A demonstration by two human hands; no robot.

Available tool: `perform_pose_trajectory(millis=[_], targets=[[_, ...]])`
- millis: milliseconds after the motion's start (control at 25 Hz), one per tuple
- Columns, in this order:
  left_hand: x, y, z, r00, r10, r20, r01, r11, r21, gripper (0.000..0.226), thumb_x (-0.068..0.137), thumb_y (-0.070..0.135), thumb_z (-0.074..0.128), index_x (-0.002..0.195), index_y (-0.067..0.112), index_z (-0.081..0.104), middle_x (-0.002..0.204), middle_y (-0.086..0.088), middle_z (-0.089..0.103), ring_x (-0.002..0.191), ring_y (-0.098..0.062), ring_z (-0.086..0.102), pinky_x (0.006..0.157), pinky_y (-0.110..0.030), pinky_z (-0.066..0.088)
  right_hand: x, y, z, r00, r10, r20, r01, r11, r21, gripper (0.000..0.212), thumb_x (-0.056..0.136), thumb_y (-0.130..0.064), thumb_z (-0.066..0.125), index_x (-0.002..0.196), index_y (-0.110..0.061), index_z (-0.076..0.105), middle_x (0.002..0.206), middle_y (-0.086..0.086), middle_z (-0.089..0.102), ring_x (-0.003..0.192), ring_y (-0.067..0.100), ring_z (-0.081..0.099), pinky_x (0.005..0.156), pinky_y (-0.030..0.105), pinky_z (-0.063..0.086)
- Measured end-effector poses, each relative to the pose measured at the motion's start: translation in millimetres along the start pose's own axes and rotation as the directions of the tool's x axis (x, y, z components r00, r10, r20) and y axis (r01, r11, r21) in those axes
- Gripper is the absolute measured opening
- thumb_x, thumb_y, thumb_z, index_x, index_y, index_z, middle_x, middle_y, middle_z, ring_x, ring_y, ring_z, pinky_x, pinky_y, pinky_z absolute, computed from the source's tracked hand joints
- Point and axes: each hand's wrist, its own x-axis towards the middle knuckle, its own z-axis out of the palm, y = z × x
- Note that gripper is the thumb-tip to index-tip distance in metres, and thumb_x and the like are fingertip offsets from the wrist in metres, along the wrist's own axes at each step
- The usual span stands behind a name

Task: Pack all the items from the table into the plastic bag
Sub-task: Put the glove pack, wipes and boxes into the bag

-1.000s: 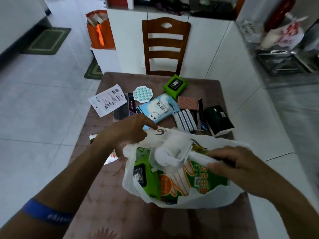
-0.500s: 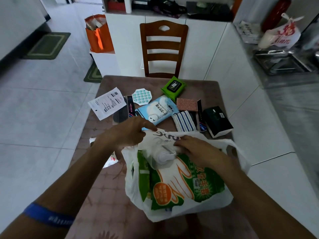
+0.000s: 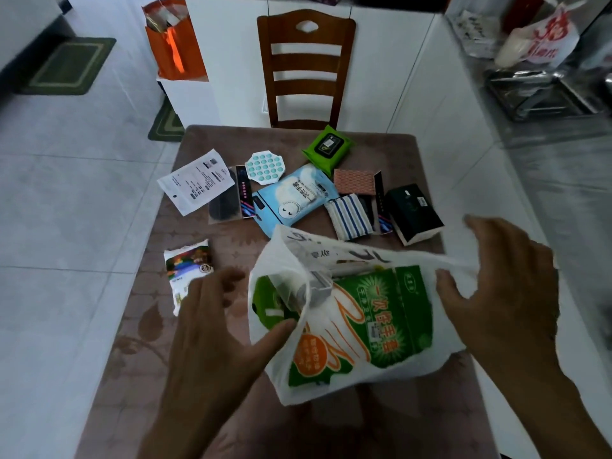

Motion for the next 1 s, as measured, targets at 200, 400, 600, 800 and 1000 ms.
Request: perform_pose_trajectory(millis=[200, 400, 600, 800, 1000], targets=[[-17.2, -14.2, 35.2, 0.983, 0.096, 0.156, -0.138, 0.948, 0.287, 0.050, 0.065, 0.065, 0.068, 0.103, 0.034, 0.059, 0.101, 0.014, 0.054, 0.091, -0.010, 0.049, 0.074, -0.029, 0.042, -18.2, -2.6, 9.9, 0.853, 0.274, 0.444, -0.504, 0.652, 0.566, 0.020, 0.092, -0.025, 0.061, 0.074, -0.018, 0.067, 0.061, 0.006, 0.065, 0.060, 0.023, 0.060, 0.058, 0.030, 0.045], [-6.4, 1.2, 34.1, 0.997, -0.057, -0.057, 0.060, 0.996, 0.065, 0.023, 0.080, 0.003, 0.065, 0.061, 0.017, 0.063, 0.059, 0.006, 0.057, 0.052, -0.002, 0.050, 0.046, -0.010, 0.031, -9.8, -27.0, -15.9, 0.897, 0.272, 0.348, -0.442, 0.552, 0.707, 0.023, 0.097, -0.012, 0.048, 0.085, -0.022, 0.065, 0.058, 0.002, 0.052, 0.048, 0.011, 0.044, 0.051, 0.030, 0.037], [0.0, 15.6, 5.1, 0.976, -0.143, -0.162, 0.085, 0.943, -0.320, 0.027, 0.078, -0.011, 0.051, 0.065, 0.008, 0.065, 0.059, -0.001, 0.062, 0.054, -0.001, 0.058, 0.048, -0.008, 0.042, -1.1, -20.7, -23.2, 0.913, 0.321, 0.251, -0.405, 0.644, 0.650, 0.023, 0.097, -0.012, 0.045, 0.090, -0.016, 0.066, 0.059, 0.002, 0.052, 0.049, 0.010, 0.046, 0.049, 0.024, 0.038], [4.2, -0.4, 12.0, 0.984, -0.172, -0.044, 0.138, 0.898, -0.418, 0.033, 0.083, -0.005, 0.057, 0.082, 0.028, 0.063, 0.076, -0.002, 0.068, 0.062, -0.011, 0.064, 0.052, -0.015, 0.048, 1.9, -12.8, -18.4, 0.893, 0.347, 0.286, -0.430, 0.843, 0.323, 0.021, 0.091, -0.031, 0.049, 0.093, -0.016, 0.063, 0.073, 0.004, 0.064, 0.068, 0.025, 0.060, 0.065, 0.036, 0.050], [-6.4, -40.2, 9.4, 0.963, -0.226, -0.144, 0.117, 0.838, -0.533, 0.022, 0.098, 0.028, 0.052, 0.088, 0.014, 0.068, 0.082, 0.000, 0.069, 0.075, -0.010, 0.064, 0.063, -0.020, 0.052, -19.2, -65.4, -35.7, 0.999, 0.051, -0.018, -0.045, 0.966, 0.255, 0.030, 0.090, -0.034, 0.058, 0.115, -0.017, 0.054, 0.109, 0.004, 0.058, 0.100, 0.022, 0.049, 0.079, 0.036, 0.040]])
